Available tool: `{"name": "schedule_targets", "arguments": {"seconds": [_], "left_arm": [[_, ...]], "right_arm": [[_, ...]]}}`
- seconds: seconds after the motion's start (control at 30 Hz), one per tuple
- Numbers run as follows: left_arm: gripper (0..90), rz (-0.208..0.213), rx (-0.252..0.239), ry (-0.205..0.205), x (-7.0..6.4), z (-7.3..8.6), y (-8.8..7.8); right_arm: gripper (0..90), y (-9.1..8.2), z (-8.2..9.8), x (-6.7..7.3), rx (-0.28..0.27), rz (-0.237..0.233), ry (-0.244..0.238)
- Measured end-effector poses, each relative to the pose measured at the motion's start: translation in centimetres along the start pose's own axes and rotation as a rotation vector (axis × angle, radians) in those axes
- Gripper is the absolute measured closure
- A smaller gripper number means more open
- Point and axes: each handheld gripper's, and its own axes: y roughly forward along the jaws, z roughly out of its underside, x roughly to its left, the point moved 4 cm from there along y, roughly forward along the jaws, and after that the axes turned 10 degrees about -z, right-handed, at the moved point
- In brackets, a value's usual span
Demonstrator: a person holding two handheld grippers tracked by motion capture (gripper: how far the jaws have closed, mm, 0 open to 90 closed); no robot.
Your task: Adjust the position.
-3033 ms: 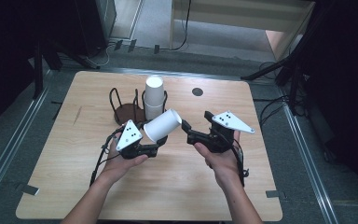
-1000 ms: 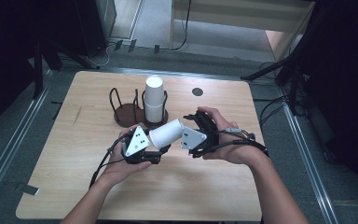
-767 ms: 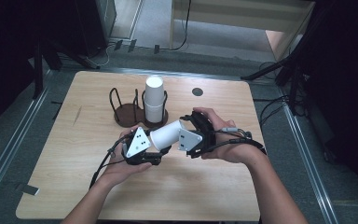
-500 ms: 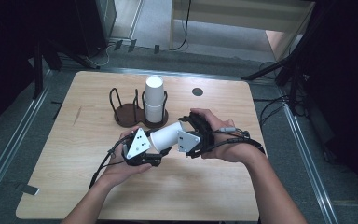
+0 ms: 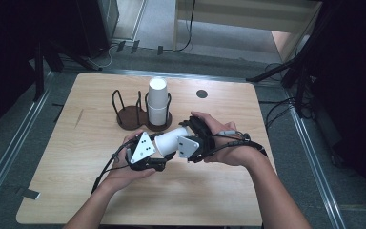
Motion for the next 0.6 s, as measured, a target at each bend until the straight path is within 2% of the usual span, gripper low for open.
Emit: {"name": "schedule_targets", "arguments": {"seconds": [0.6], "left_arm": [[25.6, -0.005, -0.003, 0.01, 0.06, 0.04, -0.09]], "right_arm": [[27.5, 0.05, -0.45, -0.07, 0.029, -0.015, -0.064]]}}
